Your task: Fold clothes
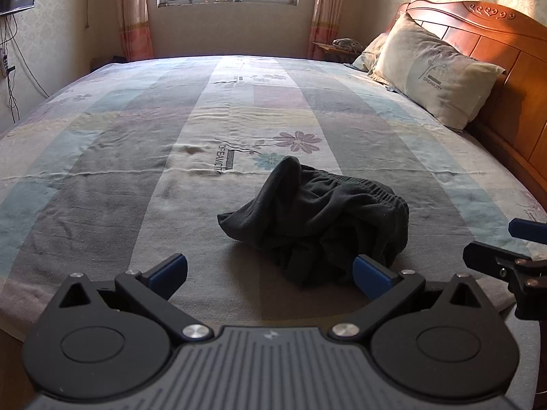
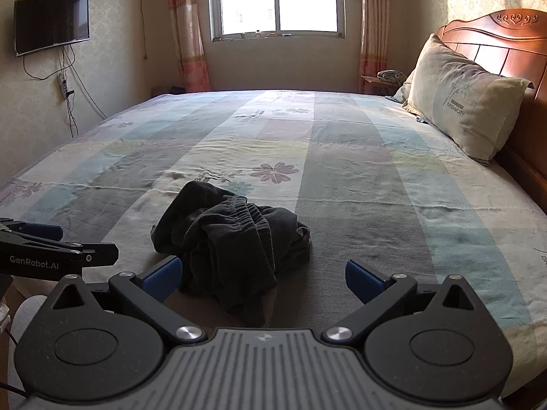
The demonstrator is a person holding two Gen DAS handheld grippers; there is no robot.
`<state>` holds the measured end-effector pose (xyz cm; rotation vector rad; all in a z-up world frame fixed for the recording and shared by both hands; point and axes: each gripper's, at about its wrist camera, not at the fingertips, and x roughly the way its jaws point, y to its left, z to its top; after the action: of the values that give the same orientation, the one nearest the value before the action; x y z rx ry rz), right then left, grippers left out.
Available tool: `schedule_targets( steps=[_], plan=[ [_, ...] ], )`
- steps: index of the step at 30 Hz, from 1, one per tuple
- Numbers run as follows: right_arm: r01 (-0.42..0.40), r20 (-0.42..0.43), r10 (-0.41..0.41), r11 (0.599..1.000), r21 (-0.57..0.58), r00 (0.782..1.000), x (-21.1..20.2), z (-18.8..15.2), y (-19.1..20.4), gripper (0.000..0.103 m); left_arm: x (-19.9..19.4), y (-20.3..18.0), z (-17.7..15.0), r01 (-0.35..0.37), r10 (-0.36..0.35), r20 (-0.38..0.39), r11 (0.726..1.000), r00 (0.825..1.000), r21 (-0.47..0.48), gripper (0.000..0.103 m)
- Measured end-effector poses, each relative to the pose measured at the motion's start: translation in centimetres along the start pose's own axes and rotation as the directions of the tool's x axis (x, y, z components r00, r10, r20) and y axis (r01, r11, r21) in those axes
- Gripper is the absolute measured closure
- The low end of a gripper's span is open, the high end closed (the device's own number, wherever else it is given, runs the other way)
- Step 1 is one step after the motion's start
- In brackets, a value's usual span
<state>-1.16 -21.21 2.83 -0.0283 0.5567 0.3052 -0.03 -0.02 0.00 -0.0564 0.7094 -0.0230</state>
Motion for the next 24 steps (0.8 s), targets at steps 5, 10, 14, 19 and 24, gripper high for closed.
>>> schedule_targets(
  steps=[5, 10, 14, 19, 24],
  plan=[
    [0.017, -0.061, -0.018, 1.000, -0.006, 0.998, 0.4, -0.2, 0.3, 0.000, -0.2, -0.4, -0.3, 0.004, -0.005, 0.010, 1.000, 1.000, 0.014, 0.001],
    [0.034, -0.122, -0.035, 0.999, -0.014, 0.992, 0.7, -0.3, 0.6, 0.000, -1.3, 0.1, -0.2, 0.009, -0.009, 0.018, 1.000, 1.000, -0.004, 0.001],
    [0.046, -0.168, -0.049, 0.999, -0.020, 0.985, 1.0, -0.4, 0.9, 0.000, -1.7, -0.2, -0.2, 0.003, -0.004, 0.019, 1.000, 1.000, 0.006, 0.001],
    [0.049, -0.173, -0.051, 0.999, -0.014, 0.984, 1.0, -0.5, 0.7, 0.000, -2.0, -0.4, -0.3, 0.010, -0.010, 0.024, 1.000, 1.000, 0.014, 0.001],
    [0.052, -0.178, -0.053, 0.999, -0.009, 0.983, 1.0, -0.5, 0.6, 0.000, -2.0, -0.6, -0.2, 0.017, -0.017, 0.024, 1.000, 1.000, 0.022, 0.001]
  ],
)
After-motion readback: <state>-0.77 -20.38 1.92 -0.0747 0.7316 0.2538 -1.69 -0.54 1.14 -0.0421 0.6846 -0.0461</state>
